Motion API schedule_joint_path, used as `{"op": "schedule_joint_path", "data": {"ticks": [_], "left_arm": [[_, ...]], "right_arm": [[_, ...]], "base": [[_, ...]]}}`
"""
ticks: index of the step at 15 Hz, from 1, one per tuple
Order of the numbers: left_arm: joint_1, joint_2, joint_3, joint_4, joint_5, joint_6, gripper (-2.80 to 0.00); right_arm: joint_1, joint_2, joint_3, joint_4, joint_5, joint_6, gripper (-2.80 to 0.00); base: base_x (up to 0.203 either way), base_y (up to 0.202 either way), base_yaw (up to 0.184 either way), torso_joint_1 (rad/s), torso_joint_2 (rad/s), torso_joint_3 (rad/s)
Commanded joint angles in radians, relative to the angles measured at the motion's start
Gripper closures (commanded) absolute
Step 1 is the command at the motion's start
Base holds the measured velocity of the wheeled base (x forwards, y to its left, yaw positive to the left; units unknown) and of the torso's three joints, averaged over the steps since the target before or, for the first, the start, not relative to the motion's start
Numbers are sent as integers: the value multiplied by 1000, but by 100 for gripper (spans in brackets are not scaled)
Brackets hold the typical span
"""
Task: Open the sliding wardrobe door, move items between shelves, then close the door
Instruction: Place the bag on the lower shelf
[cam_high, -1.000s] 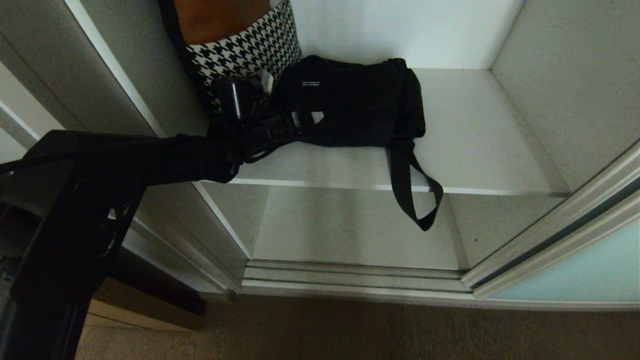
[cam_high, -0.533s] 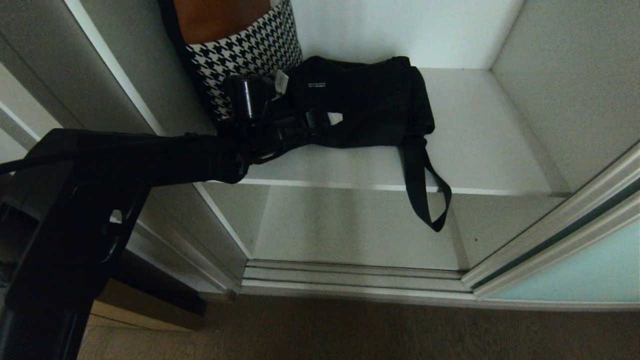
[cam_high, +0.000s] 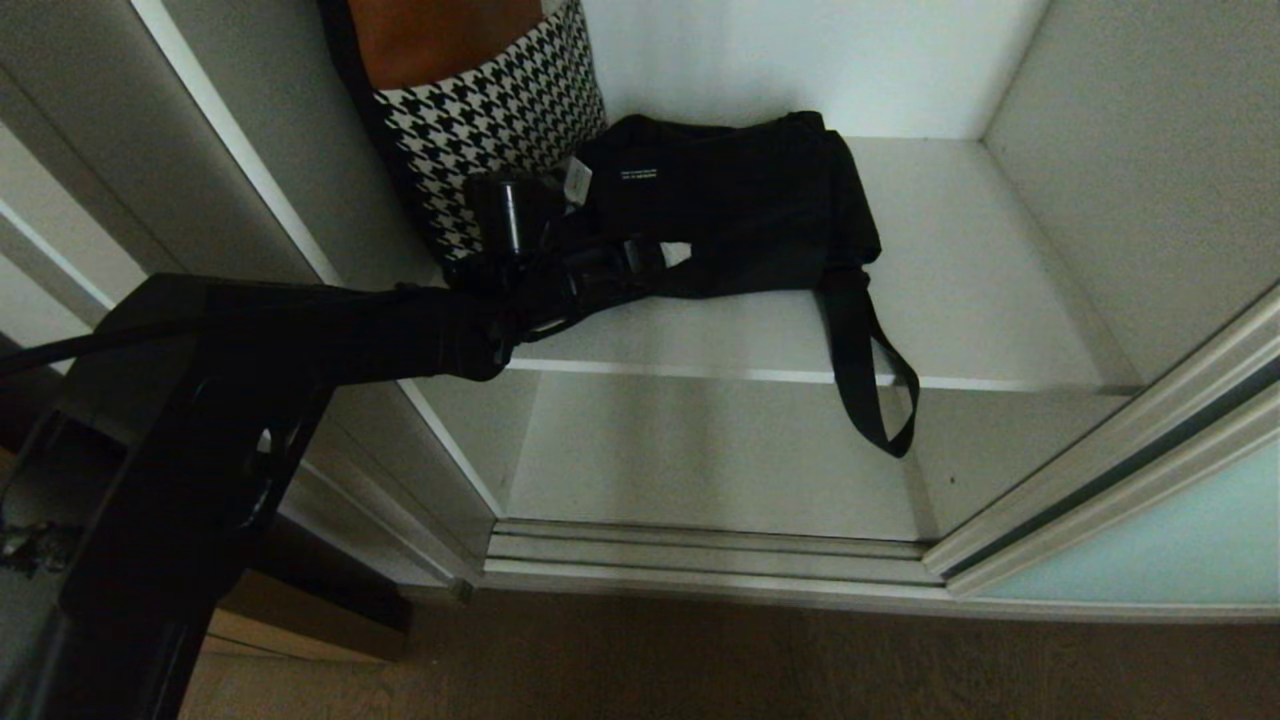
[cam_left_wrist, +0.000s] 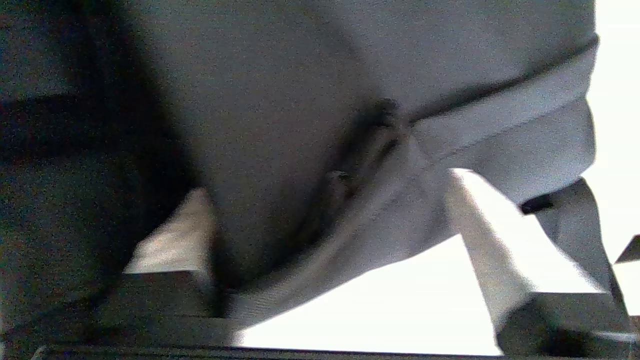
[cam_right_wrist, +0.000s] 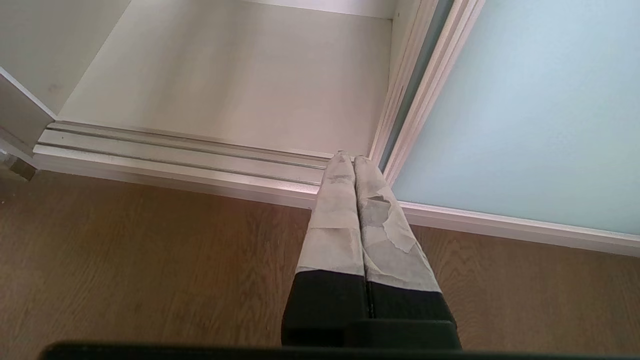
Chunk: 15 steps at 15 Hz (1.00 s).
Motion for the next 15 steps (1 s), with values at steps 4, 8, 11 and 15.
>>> {"op": "schedule_joint_path", "data": {"ticks": [4,8,11,15], "left_arm": [[-2,29,0,-3,-28,7,0],[-3,46,0,-88,-35,13,0],[-15,20,0,-106,-31,11,0],[-25,-106,3,9,-27,-21,0]], "right_arm": [[0,0,0,0,0,-1,0],[0,0,0,0,0,-1,0],[0,0,0,0,0,-1,0],[0,0,0,0,0,-1,0]], "base": [[0,0,0,0,0,0],[0,0,0,0,0,0],[0,0,0,0,0,0],[0,0,0,0,0,0]]}}
